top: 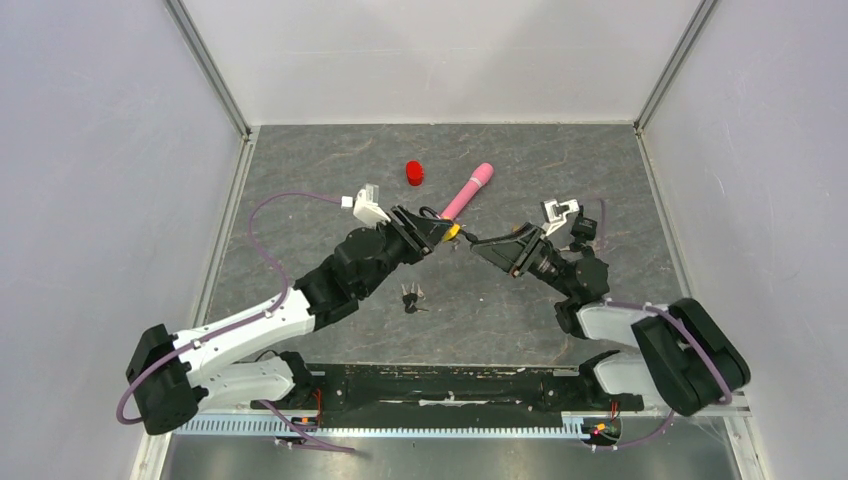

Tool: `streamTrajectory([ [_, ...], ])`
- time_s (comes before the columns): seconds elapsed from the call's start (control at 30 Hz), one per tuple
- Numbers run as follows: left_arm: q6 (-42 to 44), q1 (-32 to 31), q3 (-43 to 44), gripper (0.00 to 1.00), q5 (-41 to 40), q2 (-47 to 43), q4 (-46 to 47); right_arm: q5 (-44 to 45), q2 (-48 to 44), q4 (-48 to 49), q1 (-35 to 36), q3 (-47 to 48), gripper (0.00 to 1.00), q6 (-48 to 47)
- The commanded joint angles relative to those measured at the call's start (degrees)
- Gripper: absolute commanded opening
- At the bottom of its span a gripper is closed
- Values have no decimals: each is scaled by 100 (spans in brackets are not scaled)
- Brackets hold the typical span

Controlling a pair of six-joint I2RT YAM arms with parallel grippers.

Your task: Unlock with the key

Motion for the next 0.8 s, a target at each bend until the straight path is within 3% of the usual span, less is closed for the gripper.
streamTrajectory([
  [0.0,-559,184,447,2,67,-60,-867,101,-725,-782,17,-93,57,-1881],
  [0.17,-943,249,1009,2,189,266,-1918,746,-1431,-2080,378,66,65,-3447],
  [0.3,-1196,287,1102,2,440,393,-1854,1481,-1582,-3089,931,481,68,-4629],
  [0.6,-1342,287,1177,2,950,605,-1627,1712,-1095,-2651,1176,710,73,-4531],
  [0.77,-1398,278,1168,2,1138,723,-1477,1844,-922,-2590,1248,852,68,-4585],
])
